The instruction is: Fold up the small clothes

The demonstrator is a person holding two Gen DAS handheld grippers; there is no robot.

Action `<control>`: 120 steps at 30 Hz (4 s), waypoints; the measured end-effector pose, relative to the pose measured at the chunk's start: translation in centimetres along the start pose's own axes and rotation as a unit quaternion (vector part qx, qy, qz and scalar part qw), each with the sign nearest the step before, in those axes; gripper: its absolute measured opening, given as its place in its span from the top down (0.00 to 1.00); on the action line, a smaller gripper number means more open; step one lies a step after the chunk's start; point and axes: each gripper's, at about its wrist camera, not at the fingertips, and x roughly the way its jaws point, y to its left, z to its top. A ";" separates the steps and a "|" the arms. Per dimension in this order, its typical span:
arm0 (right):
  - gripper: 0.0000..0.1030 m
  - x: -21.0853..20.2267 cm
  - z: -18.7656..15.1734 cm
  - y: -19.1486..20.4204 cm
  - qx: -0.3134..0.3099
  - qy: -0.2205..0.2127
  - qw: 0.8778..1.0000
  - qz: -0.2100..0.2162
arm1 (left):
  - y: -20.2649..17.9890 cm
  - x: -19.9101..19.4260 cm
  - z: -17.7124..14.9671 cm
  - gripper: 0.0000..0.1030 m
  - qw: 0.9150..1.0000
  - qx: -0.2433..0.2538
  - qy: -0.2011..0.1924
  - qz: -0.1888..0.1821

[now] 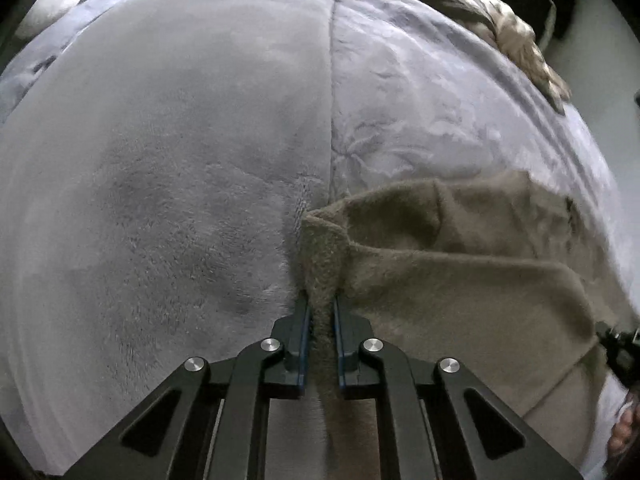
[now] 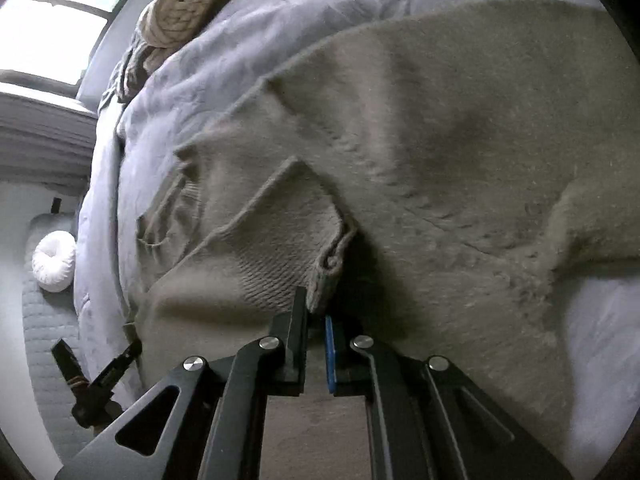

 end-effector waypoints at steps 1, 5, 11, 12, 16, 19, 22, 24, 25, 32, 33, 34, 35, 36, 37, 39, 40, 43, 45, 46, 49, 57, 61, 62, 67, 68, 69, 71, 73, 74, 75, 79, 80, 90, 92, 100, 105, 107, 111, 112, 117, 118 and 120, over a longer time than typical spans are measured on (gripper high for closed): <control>0.93 -0.3 0.0 -0.2 0.005 -0.002 1.000 -0.006 | -0.1 0.1 -0.1 0.88 1.000 0.011 -0.003 0.003; 0.86 -2.3 0.1 0.3 -0.014 -0.028 0.998 -0.062 | -0.4 -1.6 -0.2 0.88 0.999 0.010 -0.022 0.031; 0.86 -5.3 -0.4 3.0 -0.103 -0.063 0.990 -0.069 | -2.8 -4.8 -2.4 0.88 0.997 0.047 -0.033 0.055; 0.86 -5.1 -0.4 3.8 -0.120 -0.062 0.988 -0.071 | -3.3 -4.8 -2.4 0.88 0.997 0.049 -0.032 0.054; 0.86 -2.0 -0.1 5.3 -0.161 -0.030 0.983 -0.084 | -6.1 -3.2 -4.6 0.88 0.995 0.080 -0.008 0.065; 0.87 -0.1 0.2 3.3 -0.133 -0.005 0.987 -0.095 | -7.3 -1.1 -5.8 0.88 0.992 0.082 0.009 0.097; 0.87 -1.1 0.4 1.8 -0.089 -0.015 0.993 -0.070 | -8.0 -1.1 -6.2 0.88 0.989 0.092 -0.001 0.119; 0.86 -1.7 0.2 1.6 -0.082 -0.014 0.994 -0.068 | -8.1 -1.2 -6.2 0.88 0.989 0.088 0.004 0.120; 0.86 -1.9 0.1 1.6 -0.082 -0.011 0.994 -0.067 | -8.4 -1.2 -6.1 0.88 0.989 0.085 0.006 0.119; 0.54 -3.6 -1.4 1.3 -0.095 0.004 0.994 -0.061 | -8.7 -1.3 -6.0 0.88 0.990 0.077 0.014 0.119; 0.54 -3.9 -1.6 1.3 -0.096 0.005 0.994 -0.058 | -8.9 -1.2 -5.8 0.88 0.990 0.077 0.015 0.120; 0.54 -4.0 -1.8 1.4 -0.097 0.006 0.994 -0.056 | -9.0 -1.3 -5.8 0.88 0.990 0.078 0.017 0.120; 0.54 -4.1 -2.0 1.5 -0.098 0.008 0.994 -0.055 | -9.2 -1.2 -5.7 0.88 0.990 0.078 0.017 0.119; 0.54 -4.1 -2.1 1.6 -0.097 0.011 0.994 -0.054 | -9.5 -1.3 -5.5 0.88 0.990 0.078 0.019 0.117; 0.53 -4.2 -2.2 1.6 -0.096 0.013 0.994 -0.053 | -9.6 -1.2 -5.2 0.88 0.990 0.079 0.020 0.115; 0.52 -4.2 -2.4 1.6 -0.092 0.016 0.994 -0.049 | -9.8 -1.3 -4.7 0.88 0.990 0.080 0.021 0.114; 0.52 -4.3 -2.4 1.5 -0.092 0.016 0.995 -0.048 | -10.0 -1.3 -4.6 0.88 0.990 0.080 0.021 0.113; 0.51 -4.4 -2.7 1.5 -0.090 0.020 0.995 -0.043 | -10.3 -1.5 -4.7 0.88 0.990 0.082 0.022 0.110; 0.51 -4.4 -2.8 1.4 -0.089 0.022 0.995 -0.041 | -10.1 -1.6 -4.6 0.88 0.990 0.085 0.022 0.109; 0.51 -4.5 -2.8 1.3 -0.089 0.023 0.995 -0.040 | -10.3 -1.7 -4.6 0.88 0.990 0.086 0.022 0.108; 0.51 -4.7 -3.0 1.0 -0.086 0.024 0.995 -0.037 | -10.4 -1.7 -4.4 0.88 0.990 0.089 0.024 0.106; 0.42 -5.3 -3.2 -0.2 -0.072 0.024 0.997 -0.031 | -12.7 -1.7 -4.5 0.88 0.989 0.102 0.032 0.105; 0.42 -5.6 -3.3 -0.8 -0.066 0.023 0.997 -0.028 | -13.6 -1.1 -3.6 0.88 0.989 0.106 0.038 0.099; 0.42 -5.7 -3.3 -1.0 -0.065 0.023 0.997 -0.026 | -13.9 -1.0 -3.5 0.88 0.989 0.106 0.041 0.098; 0.42 -6.0 -3.2 -1.6 -0.060 0.021 0.998 -0.022 | -14.9 -0.8 -3.4 0.87 0.991 0.107 0.035 0.078; 0.42 -6.1 -3.2 -1.7 -0.059 0.021 0.998 -0.022 | -15.2 -0.8 -3.4 0.81 0.991 0.109 0.035 0.075; 0.41 -6.1 -3.2 -1.7 -0.058 0.020 0.998 -0.021 | -15.4 -0.7 -3.5 0.34 0.991 0.109 0.035 0.074; 0.36 -6.3 -3.2 -1.9 -0.057 0.019 0.998 -0.019 | -16.4 -0.8 -3.5 0.02 0.989 0.111 0.026 0.094; 0.34 -6.4 -3.2 -2.1 -0.055 0.017 0.998 -0.016 | -17.4 -1.0 -3.3 0.01 0.987 0.127 0.017 0.093; 0.34 -6.4 -3.1 -2.2 -0.053 0.016 0.998 -0.015 | -18.1 -0.8 -3.6 0.01 0.987 0.130 0.017 0.089; 0.34 -6.4 -3.1 -2.3 -0.052 0.016 0.998 -0.014 | -18.6 -0.7 -3.6 0.01 0.987 0.131 0.020 0.086; 0.21 -6.8 -3.0 -2.8 -0.050 0.010 0.999 -0.003 | -20.7 0.1 -4.0 0.01 0.985 0.144 0.033 0.094; 0.21 -6.9 -3.0 -2.9 -0.051 0.008 0.999 -0.002 | -21.2 0.4 -4.0 0.01 0.983 0.148 0.036 0.098; 0.21 -8.9 -1.8 -5.9 -0.023 -0.004 1.000 0.002 | -25.0 1.0 -5.5 0.01 0.981 0.160 0.070 0.083; 0.21 -9.7 -1.3 -7.2 -0.006 -0.012 1.000 0.003 | -25.6 1.1 -5.6 0.01 0.980 0.166 0.071 0.083; 0.21 -14.2 0.9 -14.0 0.091 -0.076 0.993 0.021 | -28.0 1.7 -5.6 0.01 0.977 0.182 0.079 0.073; 0.21 -17.0 1.8 -18.3 0.147 -0.121 0.981 0.026 | -29.7 1.8 -6.1 0.01 0.977 0.187 0.073 0.070; 0.21 -18.3 2.0 -20.1 0.171 -0.145 0.974 0.030 | -30.3 1.8 -6.3 0.01 0.977 0.187 0.065 0.081; 0.21 -19.9 2.7 -23.0 0.216 -0.178 0.959 0.046 | -31.7 2.0 -6.9 0.01 0.976 0.190 0.074 0.078; 0.21 -20.2 2.9 -23.8 0.230 -0.186 0.954 0.054 | -31.9 2.2 -6.9 0.01 0.976 0.191 0.079 0.069; 0.21 -20.8 4.4 -26.0 0.266 -0.219 0.936 0.078 | -33.5 2.3 -7.3 0.01 0.978 0.188 0.079 0.044; 0.21 -20.9 4.9 -26.3 0.274 -0.226 0.931 0.086 | -33.7 2.3 -7.4 0.01 0.978 0.187 0.079 0.040; 0.21 -21.0 5.4 -26.7 0.288 -0.234 0.923 0.100 | -34.0 2.3 -7.4 0.01 0.979 0.185 0.077 0.032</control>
